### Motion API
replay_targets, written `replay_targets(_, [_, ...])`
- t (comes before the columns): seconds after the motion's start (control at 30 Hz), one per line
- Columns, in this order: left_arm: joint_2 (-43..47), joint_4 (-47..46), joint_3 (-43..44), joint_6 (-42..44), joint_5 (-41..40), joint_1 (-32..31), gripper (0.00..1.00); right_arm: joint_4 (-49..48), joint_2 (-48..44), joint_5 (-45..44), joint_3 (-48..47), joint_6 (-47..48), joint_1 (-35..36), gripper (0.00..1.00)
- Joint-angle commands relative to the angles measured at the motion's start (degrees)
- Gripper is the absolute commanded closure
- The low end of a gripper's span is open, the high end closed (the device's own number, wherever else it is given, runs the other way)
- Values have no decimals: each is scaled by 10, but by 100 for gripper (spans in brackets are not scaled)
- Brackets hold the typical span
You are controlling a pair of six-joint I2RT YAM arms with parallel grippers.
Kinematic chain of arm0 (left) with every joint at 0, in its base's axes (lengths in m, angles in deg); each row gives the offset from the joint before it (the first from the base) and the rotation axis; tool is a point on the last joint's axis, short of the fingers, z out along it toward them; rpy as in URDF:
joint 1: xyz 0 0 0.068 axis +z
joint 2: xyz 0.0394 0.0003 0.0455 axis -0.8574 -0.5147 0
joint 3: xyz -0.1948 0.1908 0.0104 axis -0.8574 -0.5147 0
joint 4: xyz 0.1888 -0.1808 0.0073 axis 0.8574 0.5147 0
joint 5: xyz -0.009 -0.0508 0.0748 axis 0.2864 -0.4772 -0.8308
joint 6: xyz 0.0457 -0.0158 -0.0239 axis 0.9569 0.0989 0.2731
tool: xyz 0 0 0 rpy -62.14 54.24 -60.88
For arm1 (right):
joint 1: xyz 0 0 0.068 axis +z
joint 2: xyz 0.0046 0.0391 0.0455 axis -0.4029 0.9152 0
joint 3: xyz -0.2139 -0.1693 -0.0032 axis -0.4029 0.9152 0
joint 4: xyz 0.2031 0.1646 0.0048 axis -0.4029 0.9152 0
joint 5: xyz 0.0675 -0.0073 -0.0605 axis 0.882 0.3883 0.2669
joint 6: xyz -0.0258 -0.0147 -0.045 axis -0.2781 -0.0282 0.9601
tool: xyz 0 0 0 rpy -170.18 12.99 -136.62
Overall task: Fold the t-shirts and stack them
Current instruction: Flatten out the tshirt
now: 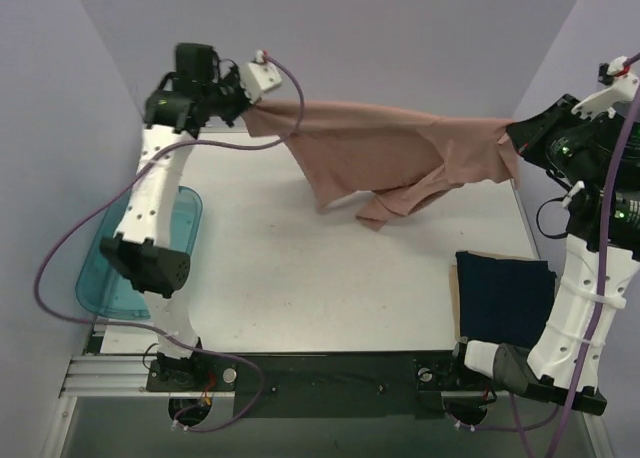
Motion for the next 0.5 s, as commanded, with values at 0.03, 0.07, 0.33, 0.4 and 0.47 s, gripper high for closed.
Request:
replay_targets(0.03, [166,89,82,-70,-14,26,100,-8,-5,14,-120,-14,-14,100])
replay_targets(0.07, [198,87,82,-77,-13,26,100,-6,-11,18,-142,-12,-14,100])
replay_targets(0.33, [333,105,89,-99,-35,26,100,-7,-66,-3,-230,9,-13,100])
replay_targets(0.4, [360,130,90,-106,-14,26,100,-11,-79,-1,-248,7,1,100])
replay_targets(0.47, [386,145,90,-132,-15,26,100,-18,-97,-4,-257,21,28,100])
